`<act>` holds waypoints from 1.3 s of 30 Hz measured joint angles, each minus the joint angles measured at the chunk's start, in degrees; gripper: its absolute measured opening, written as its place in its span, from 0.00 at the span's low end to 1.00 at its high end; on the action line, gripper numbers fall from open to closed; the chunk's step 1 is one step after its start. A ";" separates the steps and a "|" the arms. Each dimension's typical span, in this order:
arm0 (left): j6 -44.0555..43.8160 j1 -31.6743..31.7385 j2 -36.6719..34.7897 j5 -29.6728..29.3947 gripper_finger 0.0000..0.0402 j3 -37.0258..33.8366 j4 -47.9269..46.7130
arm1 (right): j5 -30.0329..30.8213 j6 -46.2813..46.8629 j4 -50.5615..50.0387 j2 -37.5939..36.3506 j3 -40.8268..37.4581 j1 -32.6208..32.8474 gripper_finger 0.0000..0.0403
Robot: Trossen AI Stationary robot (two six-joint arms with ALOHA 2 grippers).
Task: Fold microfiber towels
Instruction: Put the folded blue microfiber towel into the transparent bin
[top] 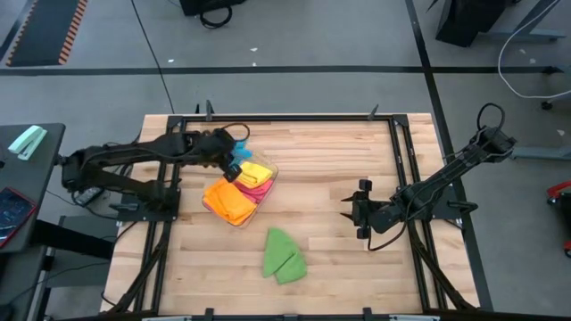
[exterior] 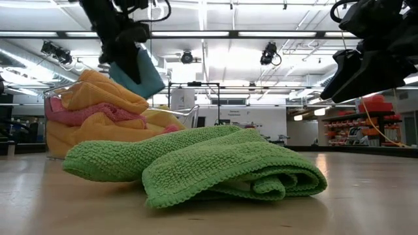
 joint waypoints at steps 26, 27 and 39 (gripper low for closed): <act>0.61 9.80 7.00 46.00 0.07 -8.76 17.97 | 0.02 -0.39 0.90 -0.02 0.00 -0.02 0.50; 0.50 9.66 8.14 45.99 0.07 -8.79 17.87 | 0.02 -0.39 0.92 -0.02 0.00 -0.02 0.50; -3.44 9.58 20.46 45.17 0.13 -8.73 18.88 | 0.02 -0.31 0.95 -0.02 0.00 -0.02 0.50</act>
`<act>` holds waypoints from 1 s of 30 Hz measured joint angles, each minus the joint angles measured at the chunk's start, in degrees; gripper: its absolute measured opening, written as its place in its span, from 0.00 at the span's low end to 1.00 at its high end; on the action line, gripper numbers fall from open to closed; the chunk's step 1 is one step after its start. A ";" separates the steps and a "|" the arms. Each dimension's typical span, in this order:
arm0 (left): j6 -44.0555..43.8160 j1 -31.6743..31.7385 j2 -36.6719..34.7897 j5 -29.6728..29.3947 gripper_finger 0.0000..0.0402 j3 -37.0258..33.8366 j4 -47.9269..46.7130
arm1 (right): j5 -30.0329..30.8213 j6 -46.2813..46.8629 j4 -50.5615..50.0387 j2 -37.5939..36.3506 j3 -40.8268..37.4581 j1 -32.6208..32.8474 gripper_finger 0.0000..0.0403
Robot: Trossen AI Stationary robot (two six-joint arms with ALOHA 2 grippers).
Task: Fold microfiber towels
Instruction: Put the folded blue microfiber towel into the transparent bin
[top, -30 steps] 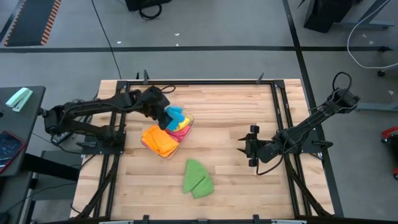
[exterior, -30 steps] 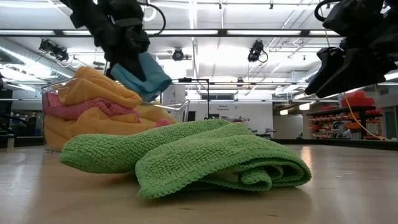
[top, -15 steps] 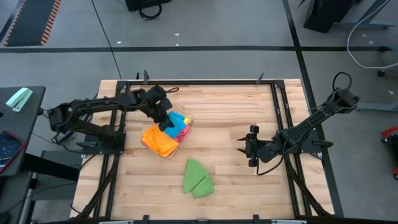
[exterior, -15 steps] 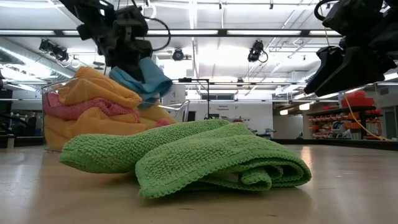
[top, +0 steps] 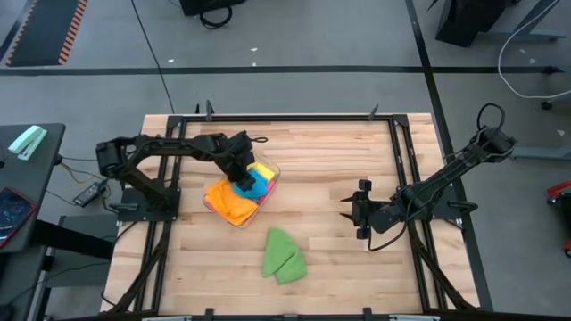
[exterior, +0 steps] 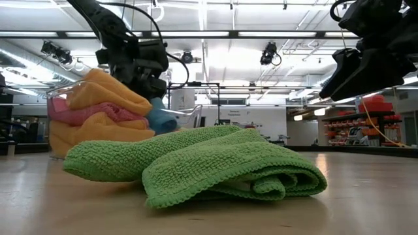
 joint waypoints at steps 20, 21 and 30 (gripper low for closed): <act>1.80 -4.77 -4.40 -11.82 0.49 0.08 0.09 | -0.01 -0.04 1.08 0.00 0.00 0.00 0.50; 1.95 -5.24 -4.47 -11.83 0.51 0.08 0.10 | -0.02 -0.04 1.08 0.00 0.00 0.00 0.50; 3.70 -8.69 -4.50 -12.01 0.68 0.08 -0.03 | -0.02 -0.07 1.27 0.00 0.00 0.00 0.50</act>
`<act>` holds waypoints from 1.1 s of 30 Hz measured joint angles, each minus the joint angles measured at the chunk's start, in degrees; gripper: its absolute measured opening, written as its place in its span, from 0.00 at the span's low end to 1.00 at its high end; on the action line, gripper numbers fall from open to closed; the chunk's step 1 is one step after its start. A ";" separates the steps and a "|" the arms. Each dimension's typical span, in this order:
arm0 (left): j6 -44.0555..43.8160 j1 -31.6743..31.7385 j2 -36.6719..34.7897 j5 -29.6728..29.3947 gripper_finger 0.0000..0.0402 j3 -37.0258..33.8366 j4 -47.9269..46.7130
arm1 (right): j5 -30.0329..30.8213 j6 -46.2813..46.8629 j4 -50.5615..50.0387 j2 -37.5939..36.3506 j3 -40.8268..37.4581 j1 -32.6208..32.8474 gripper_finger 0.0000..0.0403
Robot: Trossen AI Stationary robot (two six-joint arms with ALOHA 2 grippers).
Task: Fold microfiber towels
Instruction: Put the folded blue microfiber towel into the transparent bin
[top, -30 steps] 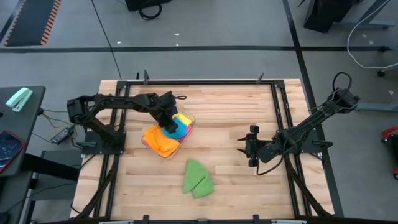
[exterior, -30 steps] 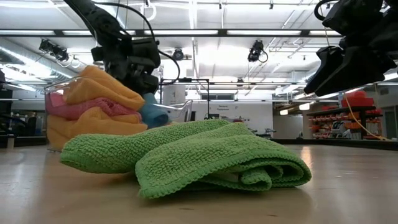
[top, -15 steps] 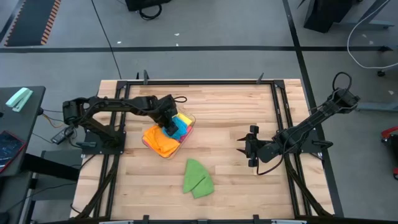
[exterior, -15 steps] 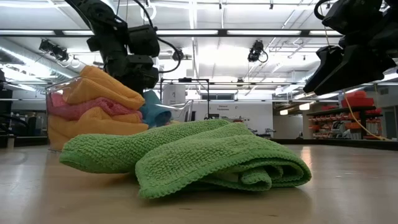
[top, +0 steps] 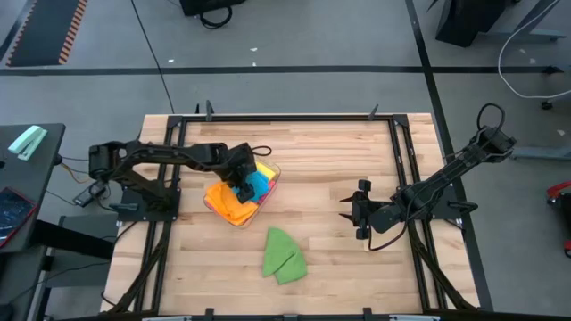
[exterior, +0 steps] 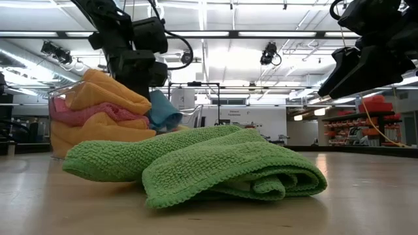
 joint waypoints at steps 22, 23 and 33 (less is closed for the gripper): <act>9.85 -2.91 -2.68 -31.43 0.65 5.21 -3.45 | -0.01 -0.85 4.15 0.00 -2.60 -0.12 0.50; 10.22 -3.15 -2.33 -32.10 0.64 4.97 -2.60 | -0.02 -0.90 4.24 0.00 -2.73 -0.11 0.50; 10.06 -7.22 4.11 -37.67 0.57 4.80 0.06 | -0.02 -1.74 5.13 0.00 -2.75 -0.11 0.50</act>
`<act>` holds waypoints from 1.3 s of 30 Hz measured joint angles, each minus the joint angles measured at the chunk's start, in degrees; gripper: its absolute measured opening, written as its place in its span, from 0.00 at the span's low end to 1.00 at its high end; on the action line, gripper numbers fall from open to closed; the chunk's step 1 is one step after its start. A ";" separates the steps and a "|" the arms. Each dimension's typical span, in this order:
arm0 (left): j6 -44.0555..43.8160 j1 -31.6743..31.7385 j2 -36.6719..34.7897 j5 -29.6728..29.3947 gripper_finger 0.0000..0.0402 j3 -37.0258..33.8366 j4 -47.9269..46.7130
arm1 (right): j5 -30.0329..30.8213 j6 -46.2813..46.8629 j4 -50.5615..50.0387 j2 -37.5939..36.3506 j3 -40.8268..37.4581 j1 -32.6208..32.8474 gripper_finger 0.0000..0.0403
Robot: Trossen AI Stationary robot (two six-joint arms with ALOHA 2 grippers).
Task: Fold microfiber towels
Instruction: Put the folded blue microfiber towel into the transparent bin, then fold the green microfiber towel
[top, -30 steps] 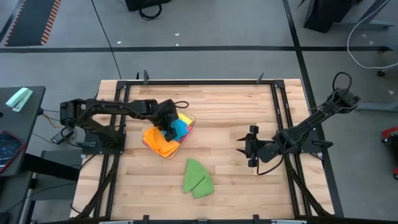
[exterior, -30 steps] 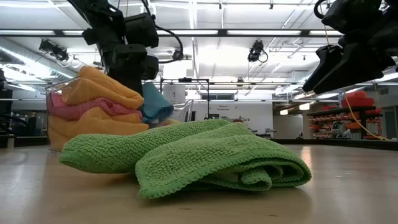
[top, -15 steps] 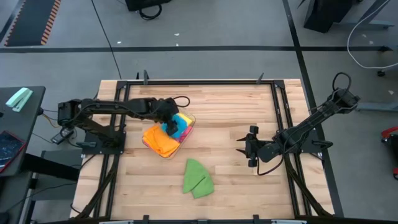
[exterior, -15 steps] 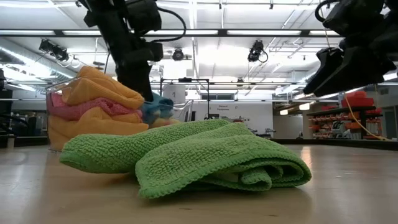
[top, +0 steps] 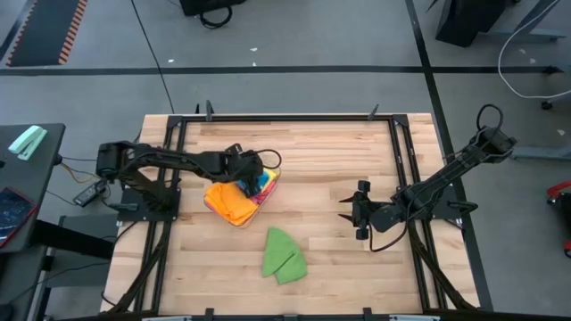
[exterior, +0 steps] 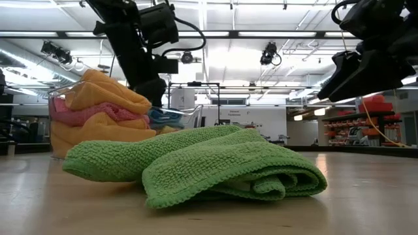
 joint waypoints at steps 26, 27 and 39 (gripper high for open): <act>-0.68 -1.45 6.61 -2.49 0.54 7.17 -8.40 | -0.01 -0.25 0.58 0.00 -0.02 0.02 0.50; -0.65 -1.45 6.61 -2.72 0.54 9.23 -10.41 | 0.00 -0.36 0.59 0.00 -0.02 0.02 0.50; 0.41 -2.30 6.52 -8.48 0.48 25.00 -19.25 | -0.02 -0.42 0.59 0.00 -0.02 0.02 0.50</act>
